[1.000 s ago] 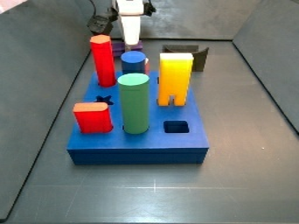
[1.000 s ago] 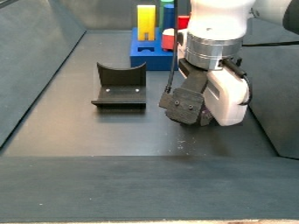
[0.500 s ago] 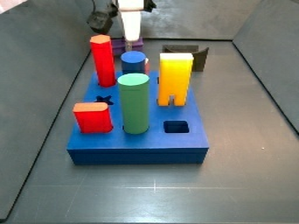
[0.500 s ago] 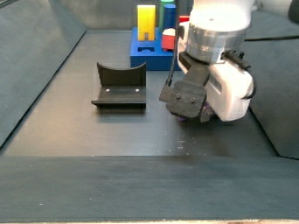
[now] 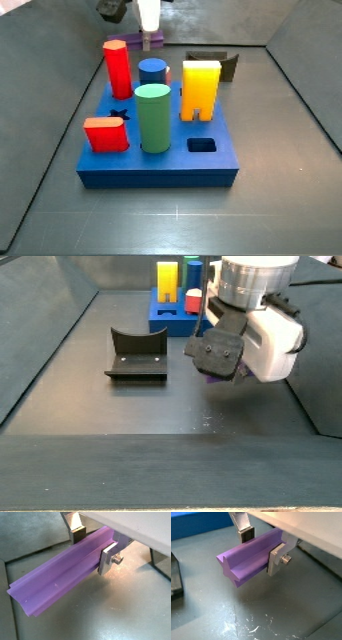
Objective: Pick up the star object. Move up. Place the star object on the fixture. Regrasp the star object. Move to above the board. Insert the star object.
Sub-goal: Place the star object on the fixture.
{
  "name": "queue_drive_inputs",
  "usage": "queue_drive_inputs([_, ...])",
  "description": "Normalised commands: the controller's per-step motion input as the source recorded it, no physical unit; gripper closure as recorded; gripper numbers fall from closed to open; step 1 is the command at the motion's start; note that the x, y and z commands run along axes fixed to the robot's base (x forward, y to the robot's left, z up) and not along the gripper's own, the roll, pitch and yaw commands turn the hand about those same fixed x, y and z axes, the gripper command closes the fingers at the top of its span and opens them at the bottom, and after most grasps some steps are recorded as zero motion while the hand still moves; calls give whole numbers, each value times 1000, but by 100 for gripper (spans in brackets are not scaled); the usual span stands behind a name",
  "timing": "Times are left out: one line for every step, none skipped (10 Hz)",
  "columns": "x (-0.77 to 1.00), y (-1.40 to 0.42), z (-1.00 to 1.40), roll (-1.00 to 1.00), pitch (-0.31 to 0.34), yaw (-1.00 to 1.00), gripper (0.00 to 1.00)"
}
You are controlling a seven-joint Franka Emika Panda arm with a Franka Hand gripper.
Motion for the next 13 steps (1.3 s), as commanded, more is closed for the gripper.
queue_drive_inputs([0,0,1000,0,0,0,100])
queue_drive_inputs([-1,-2,1000,4,4,6,100])
queue_drive_inputs([-10,0,1000,19,24,4,100])
queue_drive_inputs([-14,-1,1000,34,37,-3,100])
queue_drive_inputs([-16,0,1000,51,62,-10,100])
queue_drive_inputs([-17,1,1000,59,73,-10,100])
queue_drive_inputs([-19,-2,1000,72,90,-6,100])
queue_drive_inputs([-20,-4,1000,86,95,-2,100])
queue_drive_inputs([-23,-4,1000,102,100,5,100])
queue_drive_inputs([-25,-7,1000,105,104,9,100])
queue_drive_inputs([-26,-7,1000,112,102,15,100])
queue_drive_inputs([-26,-6,1000,103,97,16,100])
queue_drive_inputs([-29,1,1000,90,92,11,100])
